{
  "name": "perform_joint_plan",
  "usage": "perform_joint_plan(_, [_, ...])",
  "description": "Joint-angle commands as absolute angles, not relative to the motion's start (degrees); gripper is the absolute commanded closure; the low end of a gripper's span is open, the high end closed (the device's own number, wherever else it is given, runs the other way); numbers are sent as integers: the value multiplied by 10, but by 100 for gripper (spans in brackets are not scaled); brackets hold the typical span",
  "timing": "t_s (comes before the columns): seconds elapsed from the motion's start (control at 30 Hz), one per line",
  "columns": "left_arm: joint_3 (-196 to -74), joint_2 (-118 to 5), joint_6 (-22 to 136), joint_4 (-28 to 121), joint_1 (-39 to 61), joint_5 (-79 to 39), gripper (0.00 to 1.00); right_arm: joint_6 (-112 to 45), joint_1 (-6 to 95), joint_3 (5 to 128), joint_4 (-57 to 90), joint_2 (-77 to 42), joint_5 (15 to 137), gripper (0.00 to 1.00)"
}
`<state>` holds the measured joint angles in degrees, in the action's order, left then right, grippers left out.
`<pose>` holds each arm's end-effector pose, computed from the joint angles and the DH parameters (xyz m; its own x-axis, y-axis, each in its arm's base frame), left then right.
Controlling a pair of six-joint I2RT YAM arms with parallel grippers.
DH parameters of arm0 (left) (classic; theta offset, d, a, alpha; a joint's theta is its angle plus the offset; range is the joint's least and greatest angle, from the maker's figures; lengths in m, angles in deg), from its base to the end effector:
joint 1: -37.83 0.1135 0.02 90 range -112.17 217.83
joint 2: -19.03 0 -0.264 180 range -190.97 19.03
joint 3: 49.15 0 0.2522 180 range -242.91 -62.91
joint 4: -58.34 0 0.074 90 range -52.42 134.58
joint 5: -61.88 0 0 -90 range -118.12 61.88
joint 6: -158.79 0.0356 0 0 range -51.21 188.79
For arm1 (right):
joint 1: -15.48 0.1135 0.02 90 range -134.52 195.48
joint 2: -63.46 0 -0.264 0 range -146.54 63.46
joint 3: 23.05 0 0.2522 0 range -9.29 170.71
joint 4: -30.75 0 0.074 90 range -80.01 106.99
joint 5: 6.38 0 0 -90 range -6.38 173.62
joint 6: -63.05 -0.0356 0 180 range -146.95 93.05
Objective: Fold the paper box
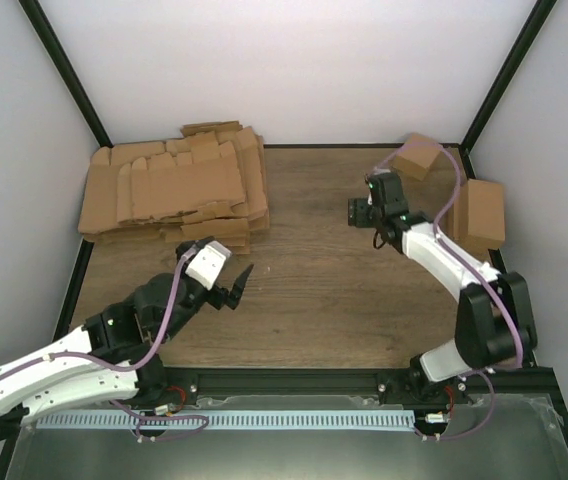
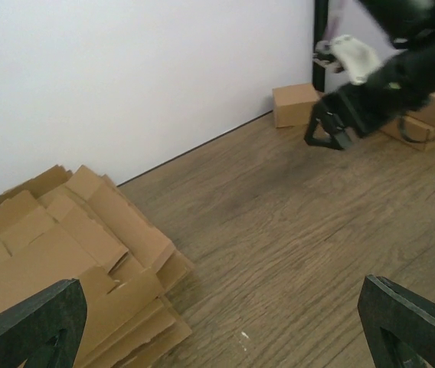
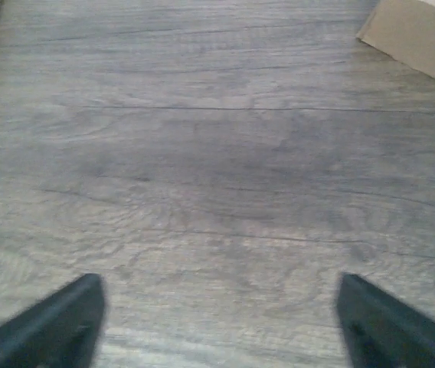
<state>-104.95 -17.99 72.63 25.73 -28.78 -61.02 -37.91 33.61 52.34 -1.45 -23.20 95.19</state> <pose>0.0768 -0.1290 0.3288 -0.0571 0.2736 -0.9601 0.5663 0.8009 0.1946 0.3168 0.0962 0.2529 -0.6736 -0.0246 -0.7387 -0.0392 0.9992 0.0025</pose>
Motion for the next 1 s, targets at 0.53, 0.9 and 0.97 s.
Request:
perform_joint_plan(0.53, [-921, -199, 419, 335, 123, -453, 0, -446, 335, 108, 311, 156, 926, 0])
perform_joint_plan(0.9, [-835, -278, 563, 597, 148, -624, 0, -264, 332, -13, 586, 153, 985, 0])
perform_joint_plan(0.97, [-827, -316, 575, 643, 169, -628, 0, -253, 292, 3, 585, 113, 921, 0])
